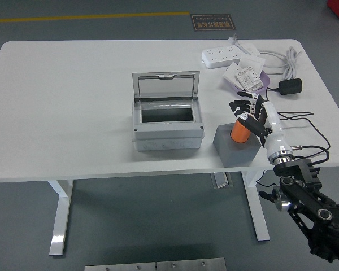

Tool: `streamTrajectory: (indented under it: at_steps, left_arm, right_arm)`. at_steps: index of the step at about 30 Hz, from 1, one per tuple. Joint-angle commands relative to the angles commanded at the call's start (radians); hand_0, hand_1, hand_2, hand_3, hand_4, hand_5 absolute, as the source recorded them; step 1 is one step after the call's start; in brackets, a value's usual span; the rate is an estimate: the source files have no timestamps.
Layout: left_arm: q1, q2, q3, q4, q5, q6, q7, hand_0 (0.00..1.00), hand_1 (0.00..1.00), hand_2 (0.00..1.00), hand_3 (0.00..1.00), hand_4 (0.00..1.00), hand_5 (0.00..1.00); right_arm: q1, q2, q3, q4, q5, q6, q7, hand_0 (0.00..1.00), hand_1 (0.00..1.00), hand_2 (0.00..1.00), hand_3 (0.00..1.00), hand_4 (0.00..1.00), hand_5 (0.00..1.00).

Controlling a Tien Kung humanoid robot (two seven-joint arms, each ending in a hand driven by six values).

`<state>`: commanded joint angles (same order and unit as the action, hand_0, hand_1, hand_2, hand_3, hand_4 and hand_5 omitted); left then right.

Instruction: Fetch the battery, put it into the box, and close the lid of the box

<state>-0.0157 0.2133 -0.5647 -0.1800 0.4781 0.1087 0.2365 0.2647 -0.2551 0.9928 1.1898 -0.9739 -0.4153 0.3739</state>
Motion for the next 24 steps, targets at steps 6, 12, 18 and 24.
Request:
streamTrajectory:
  at_steps: [6, 12, 18, 24]
  left_arm:
    - [-0.003, -0.002, 0.008, 0.000, 0.000, -0.001, 0.000, 0.621, 0.727, 0.692, 0.697, 0.793, 0.333]
    - [-0.006, -0.004, 0.023, 0.000, -0.005, -0.001, -0.004, 0.619, 0.727, 0.692, 0.696, 0.793, 0.333]
    - [-0.010, -0.005, 0.034, 0.000, -0.009, -0.002, -0.006, 0.618, 0.727, 0.693, 0.696, 0.794, 0.333]
    - [-0.011, -0.006, 0.040, 0.000, -0.009, -0.003, -0.006, 0.616, 0.727, 0.693, 0.694, 0.795, 0.332]
  right_arm:
    - [0.012, 0.004, -0.033, -0.012, 0.043, -0.051, 0.040, 0.666, 0.648, 0.584, 0.637, 0.828, 0.331]
    - [0.022, 0.015, -0.072, -0.024, 0.058, -0.097, 0.069, 0.650, 0.618, 0.567, 0.571, 0.832, 0.337]
    - [0.026, 0.020, -0.086, -0.039, 0.064, -0.108, 0.075, 0.658, 0.614, 0.573, 0.572, 0.822, 0.332]
    - [0.026, 0.026, -0.100, -0.058, 0.067, -0.107, 0.075, 0.663, 0.620, 0.579, 0.581, 0.809, 0.315]
